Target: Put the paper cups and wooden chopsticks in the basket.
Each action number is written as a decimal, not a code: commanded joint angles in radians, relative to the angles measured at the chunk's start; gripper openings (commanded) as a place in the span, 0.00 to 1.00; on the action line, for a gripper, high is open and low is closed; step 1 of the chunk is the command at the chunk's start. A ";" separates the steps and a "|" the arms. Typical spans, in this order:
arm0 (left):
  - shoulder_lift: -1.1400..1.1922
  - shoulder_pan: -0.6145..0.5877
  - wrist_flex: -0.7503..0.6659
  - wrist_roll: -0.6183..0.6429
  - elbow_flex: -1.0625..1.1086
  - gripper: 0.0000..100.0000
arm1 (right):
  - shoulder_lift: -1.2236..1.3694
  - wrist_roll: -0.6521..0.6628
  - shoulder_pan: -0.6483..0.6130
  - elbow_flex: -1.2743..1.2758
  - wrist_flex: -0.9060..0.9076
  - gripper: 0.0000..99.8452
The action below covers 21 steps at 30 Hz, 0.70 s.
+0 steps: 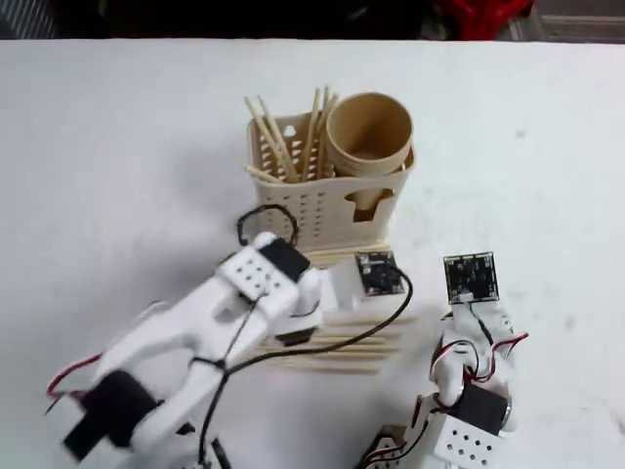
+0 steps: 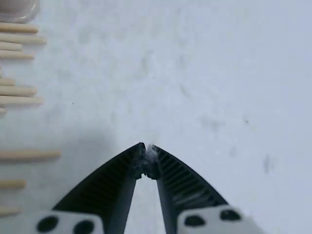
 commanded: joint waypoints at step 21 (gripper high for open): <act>-0.136 0.004 -0.074 -0.189 0.288 0.12 | -0.005 0.008 0.013 0.009 -0.008 0.02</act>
